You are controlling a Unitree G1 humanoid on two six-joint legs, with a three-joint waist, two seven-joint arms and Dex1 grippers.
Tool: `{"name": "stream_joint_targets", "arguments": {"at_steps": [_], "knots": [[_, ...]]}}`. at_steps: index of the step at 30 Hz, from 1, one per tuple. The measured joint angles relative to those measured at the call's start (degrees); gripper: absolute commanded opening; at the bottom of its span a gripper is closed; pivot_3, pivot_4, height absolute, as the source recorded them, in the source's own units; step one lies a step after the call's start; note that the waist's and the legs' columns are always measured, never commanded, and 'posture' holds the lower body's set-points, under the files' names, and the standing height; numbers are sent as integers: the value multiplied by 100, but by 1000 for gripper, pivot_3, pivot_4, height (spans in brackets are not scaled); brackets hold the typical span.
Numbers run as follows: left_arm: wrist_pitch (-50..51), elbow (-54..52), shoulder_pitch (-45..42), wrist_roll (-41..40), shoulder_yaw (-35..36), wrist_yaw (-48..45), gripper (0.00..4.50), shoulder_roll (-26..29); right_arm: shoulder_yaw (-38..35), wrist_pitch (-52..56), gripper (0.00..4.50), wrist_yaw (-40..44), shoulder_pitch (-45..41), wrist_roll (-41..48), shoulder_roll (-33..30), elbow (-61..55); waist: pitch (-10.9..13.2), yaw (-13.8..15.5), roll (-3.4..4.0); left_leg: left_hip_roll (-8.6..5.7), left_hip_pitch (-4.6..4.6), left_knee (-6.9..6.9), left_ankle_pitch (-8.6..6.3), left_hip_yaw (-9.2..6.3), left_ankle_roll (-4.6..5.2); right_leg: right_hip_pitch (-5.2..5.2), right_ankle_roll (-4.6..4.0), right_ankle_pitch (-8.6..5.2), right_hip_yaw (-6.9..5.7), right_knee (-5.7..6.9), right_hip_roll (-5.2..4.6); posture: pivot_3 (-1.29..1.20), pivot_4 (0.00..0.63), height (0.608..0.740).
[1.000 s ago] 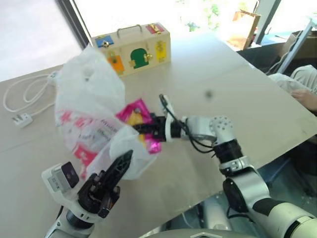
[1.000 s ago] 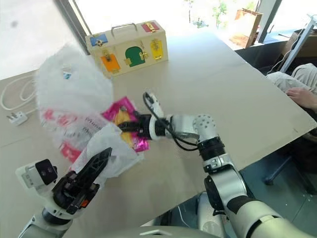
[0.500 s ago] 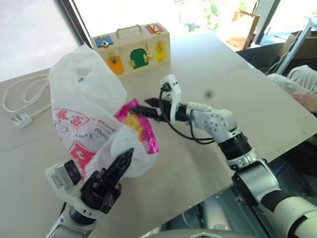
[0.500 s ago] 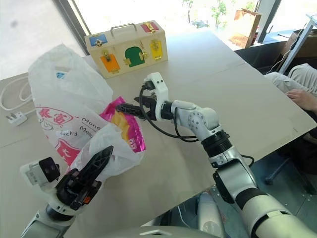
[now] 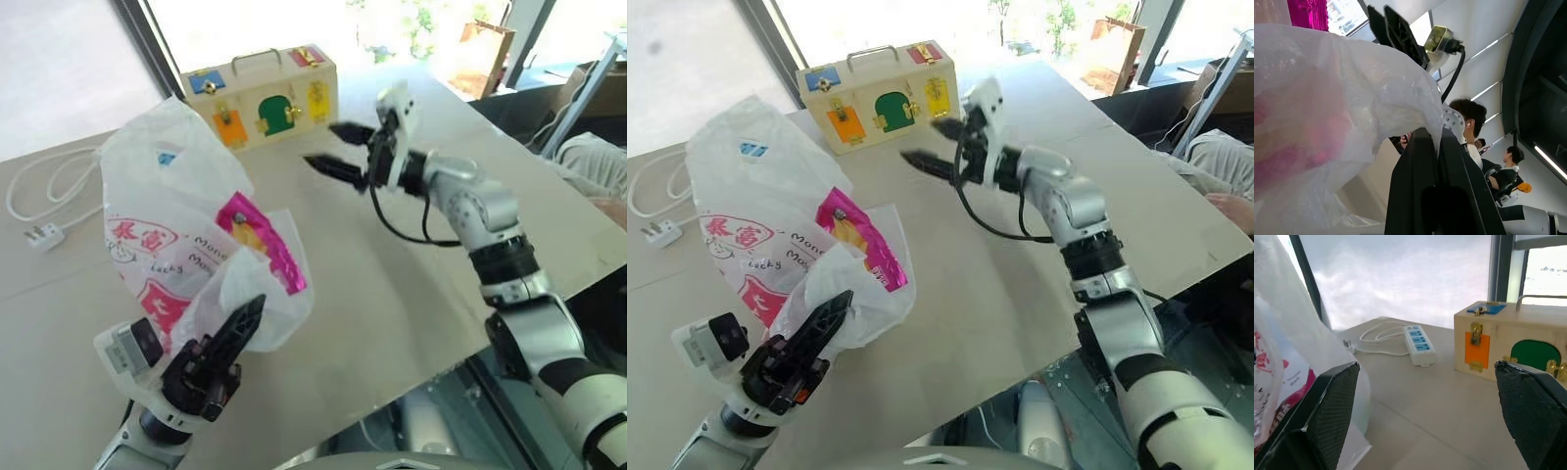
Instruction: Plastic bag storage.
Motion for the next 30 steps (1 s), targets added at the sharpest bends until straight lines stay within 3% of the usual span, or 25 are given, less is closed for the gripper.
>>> {"name": "stream_joint_targets", "arguments": {"at_steps": [10, 20, 26, 30], "knots": [[2, 16, -46, 20, 5, -62, 0, 18, 91, -968, 4458, 804, -1137, -550, 1036, 1380, 4, -11, 5, 1, 0, -4, 0, -2, 0, -6, -1, 0, -2, 2, 3, 0, 150, 740], [1, 44, -216, 31, 51, -75, 0, 95, 53, -1102, 4458, 1956, -1446, -678, 1516, 2150, 6, -30, 9, 1, 0, -7, 0, -5, -2, -7, -1, 0, -3, 7, 4, 0, 150, 740], [2, 44, -211, 49, 68, -74, 0, 92, -22, -1351, 4458, 1849, -1847, -917, 1853, 2494, 10, -32, 15, 1, 0, -8, 0, -2, -2, -13, -1, 0, -4, 8, 4, 0, 150, 740], [3, 50, -206, 64, 64, -77, 0, 87, -226, -1452, 3335, 1631, -1952, -885, 2011, 2504, 17, 4, 21, -1, -1, -10, 0, -6, -3, -12, -2, -1, -8, 8, 2, 0, 150, 740]]}}
